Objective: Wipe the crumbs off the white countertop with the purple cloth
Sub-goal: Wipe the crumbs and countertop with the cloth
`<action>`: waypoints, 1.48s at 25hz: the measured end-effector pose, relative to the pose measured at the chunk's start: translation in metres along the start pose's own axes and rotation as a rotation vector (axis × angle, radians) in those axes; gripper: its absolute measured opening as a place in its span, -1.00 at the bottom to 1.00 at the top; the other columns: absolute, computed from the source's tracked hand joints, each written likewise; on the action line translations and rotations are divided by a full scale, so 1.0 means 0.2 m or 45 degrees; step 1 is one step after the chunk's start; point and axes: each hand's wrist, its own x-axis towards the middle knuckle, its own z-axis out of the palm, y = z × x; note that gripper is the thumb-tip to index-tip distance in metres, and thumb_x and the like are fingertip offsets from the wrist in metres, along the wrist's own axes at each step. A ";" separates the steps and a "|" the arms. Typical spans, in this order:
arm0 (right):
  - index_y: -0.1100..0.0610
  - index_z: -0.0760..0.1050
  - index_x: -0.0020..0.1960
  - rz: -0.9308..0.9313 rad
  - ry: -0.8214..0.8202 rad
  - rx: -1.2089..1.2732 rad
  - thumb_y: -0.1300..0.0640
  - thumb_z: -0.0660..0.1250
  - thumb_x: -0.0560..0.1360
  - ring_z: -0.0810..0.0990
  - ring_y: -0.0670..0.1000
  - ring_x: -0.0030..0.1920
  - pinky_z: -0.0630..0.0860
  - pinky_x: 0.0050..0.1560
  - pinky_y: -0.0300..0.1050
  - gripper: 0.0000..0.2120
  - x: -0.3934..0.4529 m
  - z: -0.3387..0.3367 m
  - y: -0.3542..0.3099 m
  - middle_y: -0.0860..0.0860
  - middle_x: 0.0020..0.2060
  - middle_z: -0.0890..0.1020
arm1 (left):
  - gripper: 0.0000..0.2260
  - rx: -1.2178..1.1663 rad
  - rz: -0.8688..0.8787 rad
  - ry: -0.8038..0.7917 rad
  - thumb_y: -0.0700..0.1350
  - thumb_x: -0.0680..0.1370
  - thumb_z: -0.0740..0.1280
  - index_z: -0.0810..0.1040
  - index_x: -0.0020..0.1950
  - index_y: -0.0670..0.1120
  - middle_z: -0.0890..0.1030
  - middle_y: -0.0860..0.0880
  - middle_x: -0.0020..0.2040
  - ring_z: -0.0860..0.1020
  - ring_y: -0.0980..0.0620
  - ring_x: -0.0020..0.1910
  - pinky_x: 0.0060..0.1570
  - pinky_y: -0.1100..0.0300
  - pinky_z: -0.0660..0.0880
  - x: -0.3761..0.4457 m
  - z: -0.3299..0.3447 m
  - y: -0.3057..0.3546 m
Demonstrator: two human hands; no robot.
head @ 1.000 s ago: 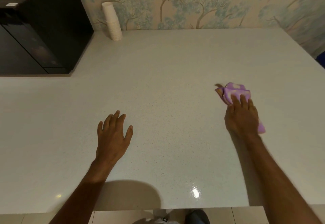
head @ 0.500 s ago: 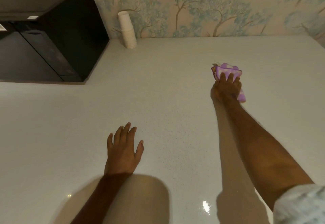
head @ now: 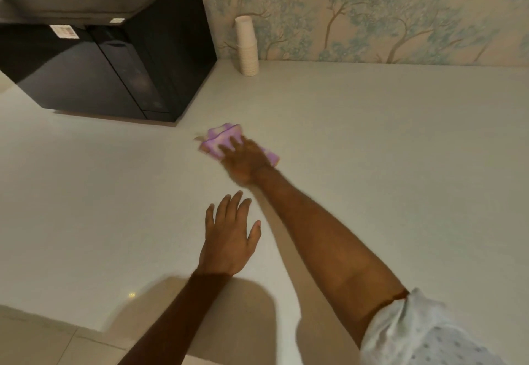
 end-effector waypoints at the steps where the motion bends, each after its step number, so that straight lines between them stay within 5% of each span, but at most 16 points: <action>1: 0.00 0.06 0.68 -0.126 -0.037 0.021 -0.01 0.04 0.72 0.00 0.27 0.67 0.05 0.65 0.25 -0.45 -0.03 0.01 -0.07 0.17 0.67 0.07 | -0.49 -0.001 0.008 0.010 0.20 0.64 0.05 0.43 0.47 -0.03 0.43 -0.07 0.51 0.36 -0.10 0.52 0.49 -0.21 0.27 0.00 0.00 0.00; 5: -0.03 0.15 0.66 -0.409 -0.020 -0.100 -0.03 0.00 0.75 0.02 0.16 0.69 0.03 0.66 0.14 -0.51 -0.22 0.06 0.03 0.03 0.67 0.15 | -0.50 -0.019 0.027 0.036 0.20 0.64 0.05 0.43 0.46 -0.02 0.47 -0.06 0.48 0.36 -0.09 0.51 0.48 -0.19 0.27 -0.01 -0.01 -0.01; 10: -0.09 0.13 0.66 0.238 0.240 -0.080 -0.02 -0.12 0.74 0.08 0.05 0.68 0.05 0.64 0.01 -0.51 -0.50 0.06 0.40 0.00 0.66 0.20 | -0.45 -0.135 0.010 0.009 0.26 0.63 0.02 0.36 0.53 0.02 0.32 -0.03 0.60 0.26 -0.08 0.59 0.55 -0.18 0.17 -0.02 -0.02 -0.04; 15: -0.02 0.27 0.62 0.540 0.338 0.025 -0.02 -0.02 0.72 0.20 0.24 0.63 0.17 0.59 0.14 -0.51 -0.82 0.20 0.09 0.11 0.62 0.29 | -0.47 -0.228 -0.175 0.058 0.24 0.63 0.08 0.38 0.52 0.01 0.34 -0.05 0.58 0.26 -0.10 0.57 0.55 -0.20 0.13 -0.03 -0.05 -0.27; 20: 0.01 0.37 0.57 0.025 0.316 0.090 -0.03 0.07 0.69 0.34 0.26 0.57 0.33 0.55 0.23 -0.53 -1.01 0.42 -0.53 0.15 0.56 0.40 | -0.56 -0.266 -0.330 0.175 0.02 0.63 0.28 0.46 0.46 -0.14 0.43 -0.17 0.51 0.37 -0.21 0.51 0.49 -0.18 0.24 -0.08 -0.09 -0.64; 24: 0.00 0.36 0.57 -0.223 0.163 0.120 -0.03 0.06 0.72 0.21 0.24 0.63 0.20 0.61 0.21 -0.56 -0.71 0.34 -0.55 0.12 0.61 0.30 | -0.53 -0.381 -0.372 0.270 0.07 0.65 0.08 0.53 0.38 -0.19 0.54 -0.21 0.41 0.48 -0.23 0.41 0.42 -0.16 0.35 -0.06 -0.11 -0.62; 29: -0.06 0.22 0.63 0.175 0.161 0.057 0.00 0.06 0.72 0.11 0.13 0.67 0.09 0.62 0.04 -0.52 -0.39 0.19 -0.16 0.05 0.65 0.20 | -0.54 -0.196 -0.337 0.184 0.11 0.65 0.19 0.44 0.46 -0.11 0.42 -0.15 0.52 0.36 -0.18 0.51 0.49 -0.18 0.26 -0.07 -0.09 -0.62; 33: -0.07 0.23 0.62 0.609 0.301 -0.038 -0.03 -0.01 0.71 0.20 0.19 0.63 0.18 0.58 0.13 -0.51 -0.62 0.17 0.26 0.04 0.64 0.26 | -0.54 -0.211 -0.316 0.186 0.10 0.65 0.21 0.43 0.48 -0.10 0.40 -0.15 0.54 0.33 -0.18 0.53 0.51 -0.25 0.21 -0.07 -0.07 -0.62; 37: 0.01 0.35 0.57 0.872 0.490 0.053 0.02 0.08 0.70 0.31 0.27 0.57 0.22 0.57 0.18 -0.55 -0.96 0.21 0.32 0.13 0.58 0.37 | -0.58 -0.345 -0.160 0.258 0.09 0.64 0.24 0.47 0.44 -0.08 0.45 -0.12 0.50 0.38 -0.15 0.50 0.49 -0.26 0.22 -0.02 -0.06 -0.44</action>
